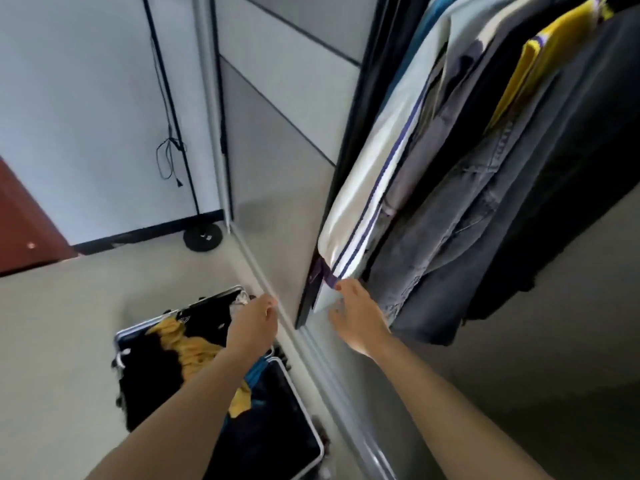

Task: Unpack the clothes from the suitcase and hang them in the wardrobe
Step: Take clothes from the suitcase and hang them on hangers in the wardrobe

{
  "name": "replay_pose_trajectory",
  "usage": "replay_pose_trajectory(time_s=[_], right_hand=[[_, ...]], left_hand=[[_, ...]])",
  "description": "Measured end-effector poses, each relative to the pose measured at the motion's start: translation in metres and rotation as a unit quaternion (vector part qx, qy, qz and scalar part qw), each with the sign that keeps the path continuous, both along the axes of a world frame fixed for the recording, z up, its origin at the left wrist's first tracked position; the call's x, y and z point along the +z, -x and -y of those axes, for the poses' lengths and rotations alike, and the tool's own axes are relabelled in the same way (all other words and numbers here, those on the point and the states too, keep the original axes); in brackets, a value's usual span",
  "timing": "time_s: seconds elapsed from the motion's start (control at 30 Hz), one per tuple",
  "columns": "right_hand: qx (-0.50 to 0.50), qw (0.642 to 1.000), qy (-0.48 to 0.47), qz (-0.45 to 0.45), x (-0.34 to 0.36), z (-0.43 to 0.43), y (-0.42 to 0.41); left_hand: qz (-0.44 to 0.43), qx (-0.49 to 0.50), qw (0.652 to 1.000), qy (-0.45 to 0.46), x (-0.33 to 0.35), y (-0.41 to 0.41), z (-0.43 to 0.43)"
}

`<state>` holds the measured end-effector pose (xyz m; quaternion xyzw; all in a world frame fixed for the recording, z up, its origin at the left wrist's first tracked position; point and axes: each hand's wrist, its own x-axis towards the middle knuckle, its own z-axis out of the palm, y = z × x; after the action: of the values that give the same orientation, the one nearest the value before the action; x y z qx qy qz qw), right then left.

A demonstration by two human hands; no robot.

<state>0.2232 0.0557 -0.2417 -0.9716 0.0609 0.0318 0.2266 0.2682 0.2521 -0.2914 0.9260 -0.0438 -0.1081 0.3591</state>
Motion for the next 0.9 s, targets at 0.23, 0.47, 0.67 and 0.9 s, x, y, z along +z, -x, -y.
replay_pose_trajectory(time_s=[0.23, 0.47, 0.67, 0.9], right_hand=[[0.073, 0.986, 0.015, -0.151, -0.096, -0.066, 0.007], [0.122, 0.965, -0.040, -0.230, -0.286, -0.117, -0.003], [0.121, 0.937, -0.063, -0.320, -0.481, -0.123, -0.026], [0.157, 0.968, -0.028, -0.194, -0.637, -0.153, -0.123]], left_hand=[[-0.084, 0.105, 0.987, -0.087, -0.090, 0.065, -0.108], [-0.155, 0.199, 0.964, -0.081, -0.255, 0.093, -0.136], [-0.149, 0.194, 0.968, -0.050, -0.441, 0.083, -0.137], [-0.013, 0.166, 0.979, -0.118, -0.601, -0.013, -0.162]])
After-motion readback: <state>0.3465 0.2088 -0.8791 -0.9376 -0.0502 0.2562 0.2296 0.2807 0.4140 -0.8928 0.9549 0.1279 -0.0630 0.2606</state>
